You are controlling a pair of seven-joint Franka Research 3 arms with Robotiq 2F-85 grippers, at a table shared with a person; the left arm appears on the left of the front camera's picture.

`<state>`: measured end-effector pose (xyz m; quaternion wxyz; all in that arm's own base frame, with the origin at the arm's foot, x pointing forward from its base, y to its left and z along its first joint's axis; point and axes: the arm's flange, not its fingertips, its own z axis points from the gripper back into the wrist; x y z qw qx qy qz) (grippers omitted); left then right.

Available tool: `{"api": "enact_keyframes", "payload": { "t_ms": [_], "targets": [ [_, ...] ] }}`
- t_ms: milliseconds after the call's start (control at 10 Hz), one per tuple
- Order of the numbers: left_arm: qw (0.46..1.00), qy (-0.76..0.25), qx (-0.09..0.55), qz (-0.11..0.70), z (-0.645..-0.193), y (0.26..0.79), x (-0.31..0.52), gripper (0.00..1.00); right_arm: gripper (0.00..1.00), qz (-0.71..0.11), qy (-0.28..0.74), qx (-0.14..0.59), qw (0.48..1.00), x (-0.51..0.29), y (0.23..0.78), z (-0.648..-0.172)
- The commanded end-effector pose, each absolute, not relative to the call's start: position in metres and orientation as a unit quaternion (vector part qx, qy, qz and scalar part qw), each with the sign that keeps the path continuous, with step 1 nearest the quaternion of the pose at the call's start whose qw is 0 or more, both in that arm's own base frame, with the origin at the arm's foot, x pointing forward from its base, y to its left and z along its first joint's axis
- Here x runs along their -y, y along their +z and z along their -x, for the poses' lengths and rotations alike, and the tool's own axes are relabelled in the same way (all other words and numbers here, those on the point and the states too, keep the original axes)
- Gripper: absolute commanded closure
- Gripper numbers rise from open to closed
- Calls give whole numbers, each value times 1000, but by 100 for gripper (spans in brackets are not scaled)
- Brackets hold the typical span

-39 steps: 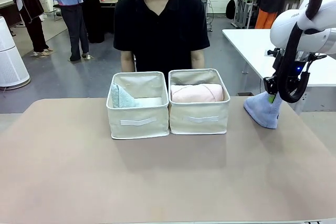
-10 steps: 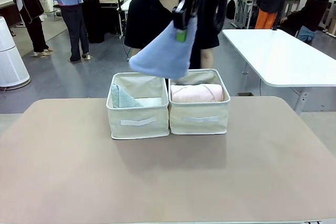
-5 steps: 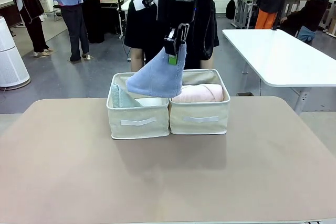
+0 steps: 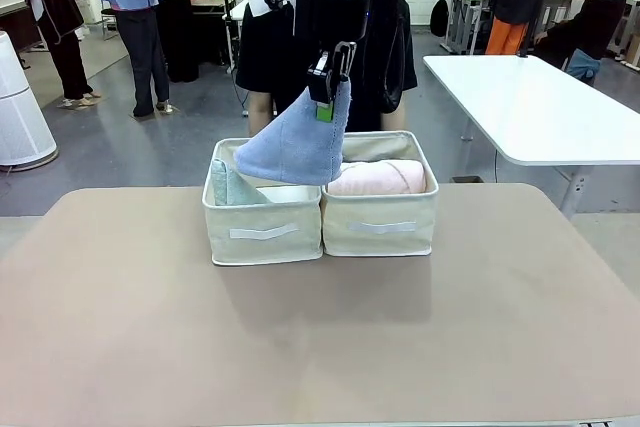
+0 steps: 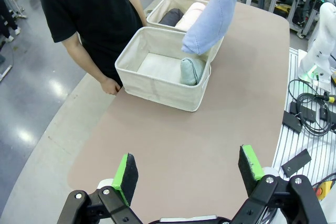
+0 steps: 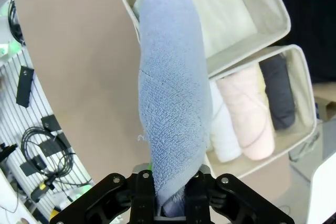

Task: Sort the towels based on their folding style.
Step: Pick up another triangle-folded towel from the table and place it in the left Fabric basket.

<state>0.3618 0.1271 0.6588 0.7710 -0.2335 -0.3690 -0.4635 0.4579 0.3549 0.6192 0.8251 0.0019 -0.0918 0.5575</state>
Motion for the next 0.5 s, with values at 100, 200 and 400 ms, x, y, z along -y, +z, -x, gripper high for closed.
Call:
{"api": "enact_keyframes", "payload": {
  "t_ms": [100,200,400],
  "targets": [
    [769,-469,367,232,-360,658,-127,0,82,0,558,93,825,-354,621,-458],
    [769,-469,367,232,-360,658,-127,0,82,0,558,93,825,-354,621,-458],
    [769,-469,367,232,-360,658,-127,0,82,7,598,115,793,-362,622,-476]
  ]
}}
